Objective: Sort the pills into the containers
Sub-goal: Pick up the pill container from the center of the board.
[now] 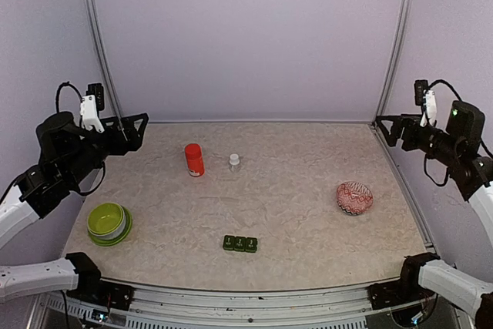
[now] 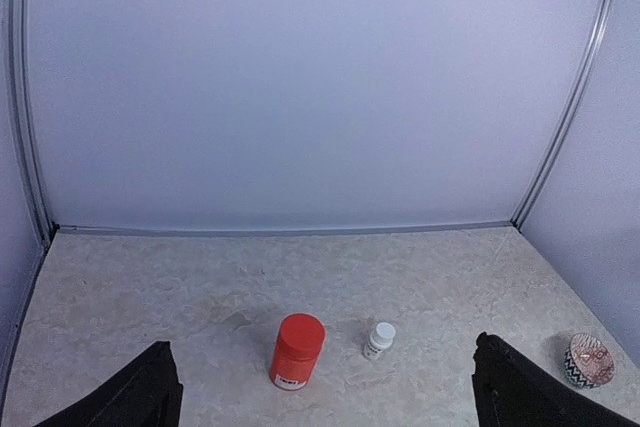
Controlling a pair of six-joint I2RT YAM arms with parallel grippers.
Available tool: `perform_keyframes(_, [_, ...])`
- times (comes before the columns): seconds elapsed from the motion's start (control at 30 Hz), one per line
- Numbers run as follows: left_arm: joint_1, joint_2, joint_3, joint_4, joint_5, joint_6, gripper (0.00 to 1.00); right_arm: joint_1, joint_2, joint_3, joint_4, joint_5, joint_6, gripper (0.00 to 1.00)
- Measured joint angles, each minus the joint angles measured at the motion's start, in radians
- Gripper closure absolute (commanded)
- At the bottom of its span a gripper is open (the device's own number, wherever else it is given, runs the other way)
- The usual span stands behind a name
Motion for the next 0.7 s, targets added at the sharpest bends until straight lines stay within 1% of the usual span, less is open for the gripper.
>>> perform_keyframes(0.23, [0.059,0.007,0.012,-0.027,0.135,-0.035,0.01,-0.029,-0.016,0.025,-0.039,-0.106,-0.028,0.0])
perform_keyframes(0.4, [0.095,0.045,0.017,-0.032,0.217,-0.073,0.01,-0.032,-0.028,0.025,-0.042,-0.158,-0.024,0.0])
perform_keyframes(0.53, [0.102,0.087,0.017,-0.045,0.233,-0.094,0.01,-0.03,-0.021,0.025,-0.034,-0.207,0.014,0.0])
perform_keyframes(0.7, [0.106,0.139,0.017,-0.068,0.226,-0.122,0.01,-0.011,0.04,0.03,-0.039,-0.265,0.06,0.0])
